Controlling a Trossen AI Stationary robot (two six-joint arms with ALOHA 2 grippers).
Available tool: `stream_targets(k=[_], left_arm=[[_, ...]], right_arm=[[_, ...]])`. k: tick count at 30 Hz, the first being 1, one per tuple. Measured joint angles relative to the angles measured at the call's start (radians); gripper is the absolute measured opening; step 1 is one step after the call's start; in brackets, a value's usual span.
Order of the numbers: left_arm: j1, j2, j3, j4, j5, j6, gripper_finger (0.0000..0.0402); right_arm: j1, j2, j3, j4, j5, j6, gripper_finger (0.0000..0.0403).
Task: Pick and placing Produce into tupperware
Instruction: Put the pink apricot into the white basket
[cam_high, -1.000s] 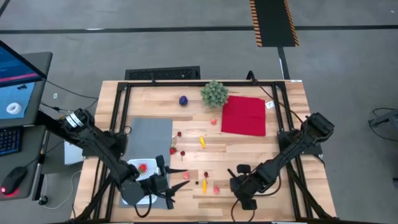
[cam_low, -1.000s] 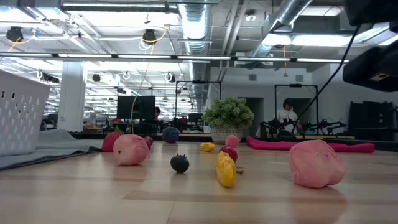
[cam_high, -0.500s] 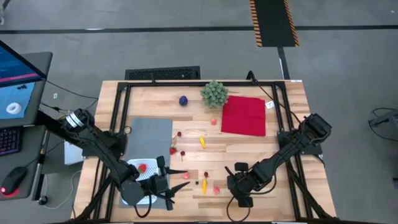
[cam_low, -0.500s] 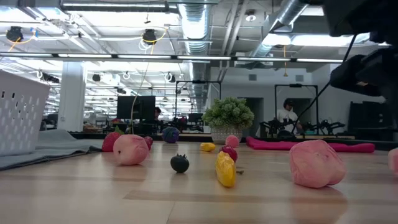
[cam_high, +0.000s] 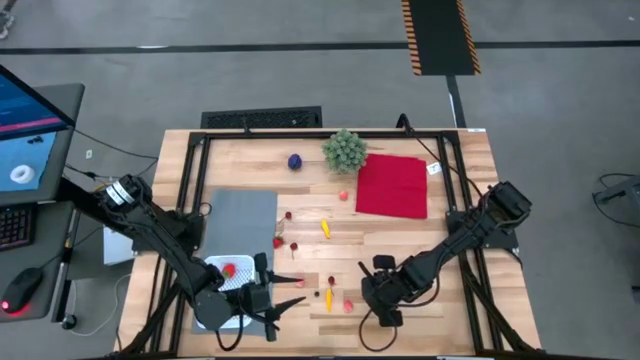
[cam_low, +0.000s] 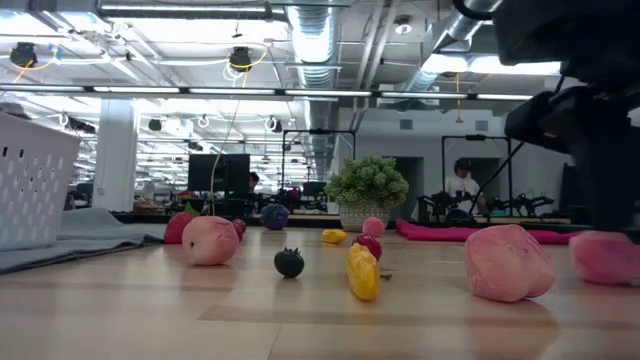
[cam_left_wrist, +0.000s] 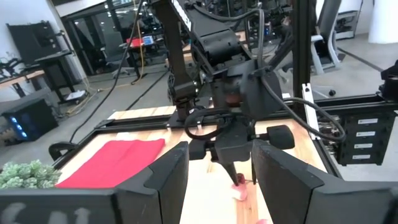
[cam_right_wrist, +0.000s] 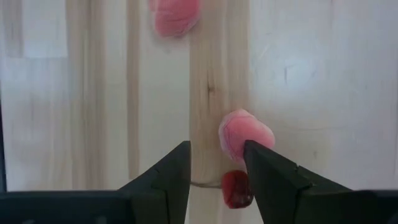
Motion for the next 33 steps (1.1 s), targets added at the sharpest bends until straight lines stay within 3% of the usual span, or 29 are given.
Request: stream_targets(k=[18,33], left_arm=[[0.0,0.0,0.0,-0.006,0.001,-0.016,0.0171],[0.0,0.0,0.0,-0.011,0.033,-0.035,0.0171]], right_arm=[[-0.025,0.002,0.047,-0.076,0.053,-0.051,0.0171],[-0.025,0.002,0.01,-0.029,0.061,-0.045,0.0171]])
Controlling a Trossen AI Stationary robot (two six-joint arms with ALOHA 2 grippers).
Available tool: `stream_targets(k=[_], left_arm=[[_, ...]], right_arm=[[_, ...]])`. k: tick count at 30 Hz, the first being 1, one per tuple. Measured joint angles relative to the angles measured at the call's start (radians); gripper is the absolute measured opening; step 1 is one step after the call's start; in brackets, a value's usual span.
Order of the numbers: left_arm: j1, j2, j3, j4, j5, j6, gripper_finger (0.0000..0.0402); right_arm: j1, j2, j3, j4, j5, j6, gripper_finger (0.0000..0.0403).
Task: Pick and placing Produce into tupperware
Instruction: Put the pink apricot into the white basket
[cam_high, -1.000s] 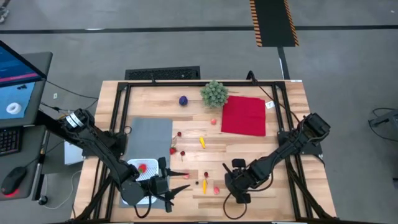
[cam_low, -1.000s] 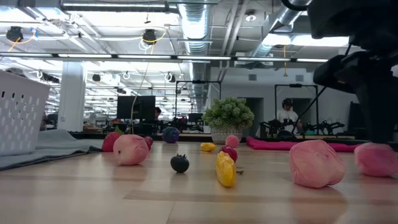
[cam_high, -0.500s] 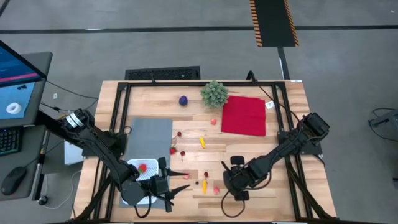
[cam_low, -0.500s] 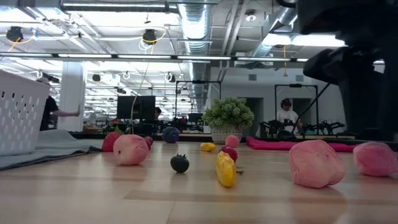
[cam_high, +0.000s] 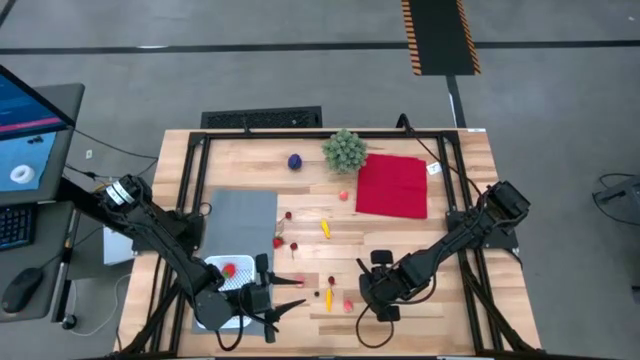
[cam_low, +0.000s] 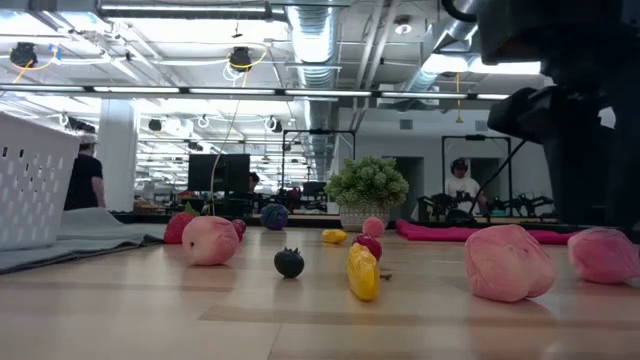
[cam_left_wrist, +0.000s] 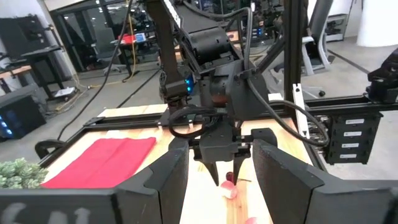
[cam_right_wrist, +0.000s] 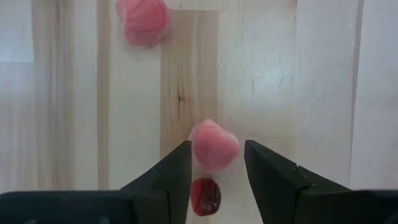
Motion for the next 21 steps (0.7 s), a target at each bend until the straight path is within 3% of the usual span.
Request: stream_targets(k=[21], left_arm=[[0.0,0.0,0.0,0.0,0.0,-0.004,0.0171]], right_arm=[[-0.009,0.0,-0.047,0.081,-0.055,0.049,0.0171]])
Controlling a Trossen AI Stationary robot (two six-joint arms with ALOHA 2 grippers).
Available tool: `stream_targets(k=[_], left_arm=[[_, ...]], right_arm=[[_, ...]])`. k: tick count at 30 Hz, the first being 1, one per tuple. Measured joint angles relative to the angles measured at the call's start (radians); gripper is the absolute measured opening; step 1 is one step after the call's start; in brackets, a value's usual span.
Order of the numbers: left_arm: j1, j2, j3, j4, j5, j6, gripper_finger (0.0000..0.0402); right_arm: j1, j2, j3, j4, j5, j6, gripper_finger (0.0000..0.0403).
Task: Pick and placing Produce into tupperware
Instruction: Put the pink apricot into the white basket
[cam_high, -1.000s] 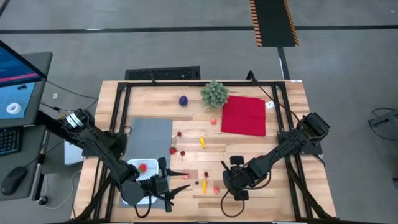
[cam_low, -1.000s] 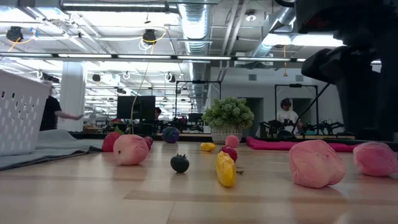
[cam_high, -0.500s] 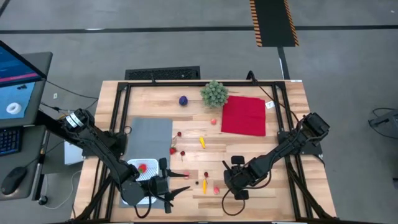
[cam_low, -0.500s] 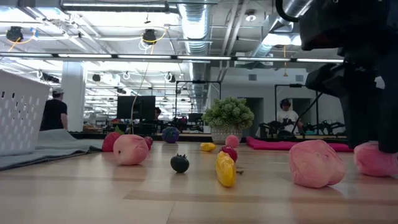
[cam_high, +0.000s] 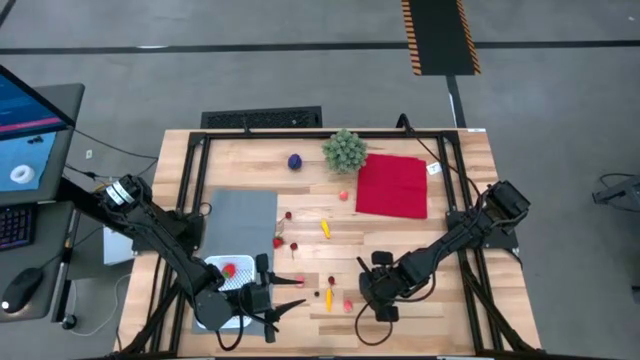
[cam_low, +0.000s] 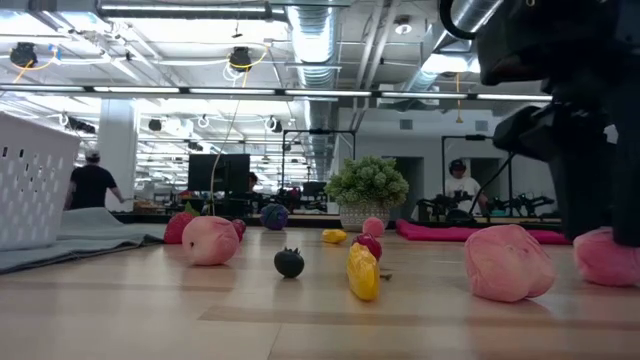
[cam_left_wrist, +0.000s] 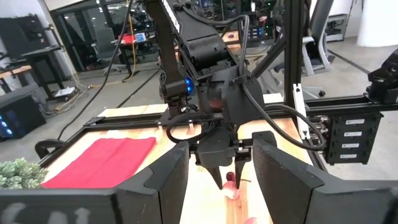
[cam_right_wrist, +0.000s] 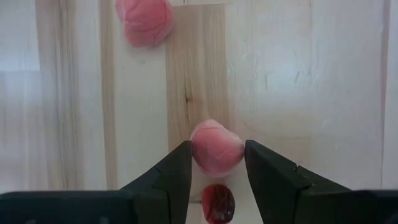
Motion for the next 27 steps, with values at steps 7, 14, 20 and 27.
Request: stream_targets(k=[7,14,20,27], left_arm=[[0.0,0.0,0.0,0.0,0.0,-0.003,0.0171],[0.0,0.0,0.0,-0.004,0.001,-0.003,0.0171],[0.0,0.0,0.0,-0.008,0.001,-0.007,0.0171],[-0.008,0.0,0.0,-0.008,0.0,0.005,0.0171]], right_arm=[[-0.005,0.016,-0.003,0.015,-0.024,0.023,0.017],[-0.006,0.07,0.003,0.037,-0.051,0.018,0.0142],[-0.005,0.039,-0.005,0.055,-0.058,-0.012,0.0119],[-0.016,-0.049,-0.01,0.064,-0.064,-0.045,0.0122]])
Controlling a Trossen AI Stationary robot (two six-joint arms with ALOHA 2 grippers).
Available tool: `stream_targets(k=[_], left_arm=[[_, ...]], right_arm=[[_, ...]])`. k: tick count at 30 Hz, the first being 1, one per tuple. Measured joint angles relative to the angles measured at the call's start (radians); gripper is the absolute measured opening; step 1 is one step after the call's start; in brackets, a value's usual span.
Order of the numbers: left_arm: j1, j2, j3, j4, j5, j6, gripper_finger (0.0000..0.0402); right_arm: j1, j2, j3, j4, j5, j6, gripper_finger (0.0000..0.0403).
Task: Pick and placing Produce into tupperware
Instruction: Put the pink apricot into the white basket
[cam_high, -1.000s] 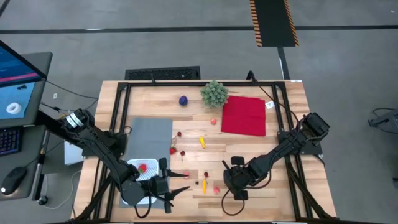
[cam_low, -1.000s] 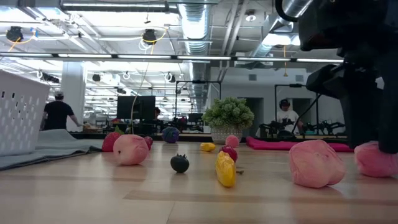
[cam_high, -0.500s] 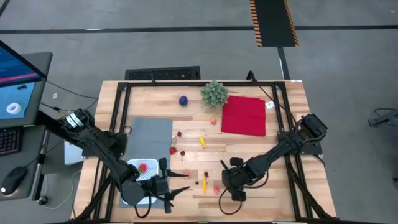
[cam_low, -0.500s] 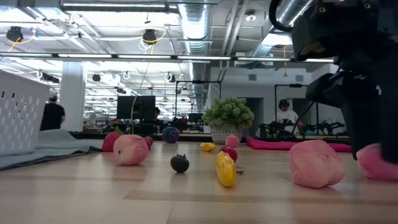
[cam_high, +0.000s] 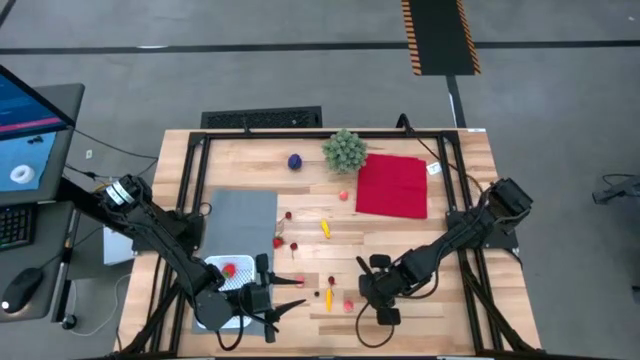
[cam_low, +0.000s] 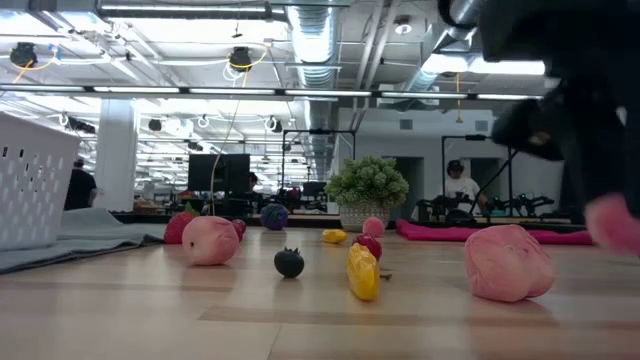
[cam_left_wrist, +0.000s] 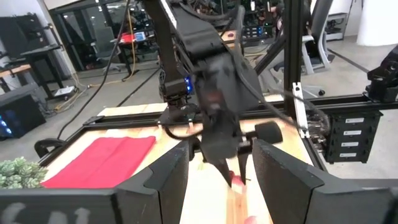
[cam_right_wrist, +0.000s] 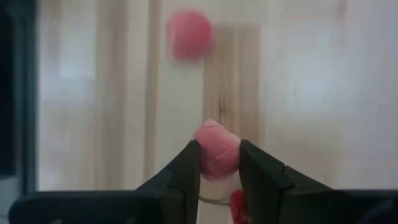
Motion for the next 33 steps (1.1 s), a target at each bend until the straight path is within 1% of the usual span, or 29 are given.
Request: stream_targets(k=[3,5,7,10,15,17,21,23,25,30,33], left_arm=[[-0.021,0.0,0.0,0.002,-0.002,0.035,0.0171],[-0.033,0.0,0.0,0.014,-0.026,0.054,0.0171],[-0.049,0.0,0.0,0.028,-0.054,0.068,0.0171],[-0.079,-0.001,0.0,0.027,-0.062,0.09,0.0171],[-0.161,-0.001,0.0,0.028,-0.064,0.095,0.0171],[-0.197,-0.001,0.0,0.027,-0.095,0.106,0.0171],[-0.255,-0.001,0.0,0.019,-0.192,0.098,0.0171],[-0.276,-0.001,0.0,0.017,-0.223,0.091,0.0171],[-0.282,-0.001,0.0,0.013,-0.247,0.051,0.0171],[-0.279,-0.001,0.0,-0.008,-0.248,0.026,0.0171],[-0.281,0.0,0.0,-0.049,-0.285,0.012,0.0171]], right_arm=[[-0.013,-0.028,0.001,0.012,0.021,-0.023,0.012],[-0.028,-0.05,0.001,0.037,0.026,-0.05,0.012],[-0.047,-0.071,0.001,0.084,0.027,-0.084,0.0119],[-0.081,-0.088,0.002,0.191,0.019,-0.136,0.0119],[-0.123,-0.08,0.042,0.29,-0.012,-0.233,0.0119],[-0.131,-0.063,0.063,0.323,-0.021,-0.276,0.0119],[-0.146,-0.032,0.121,0.355,-0.026,-0.342,0.0119],[-0.147,-0.021,0.153,0.354,-0.026,-0.381,0.0119],[-0.153,-0.007,0.189,0.365,-0.027,-0.41,0.0119],[-0.159,0.003,0.266,0.375,-0.027,-0.471,0.0119],[-0.159,0.003,0.294,0.381,-0.03,-0.496,0.0119]])
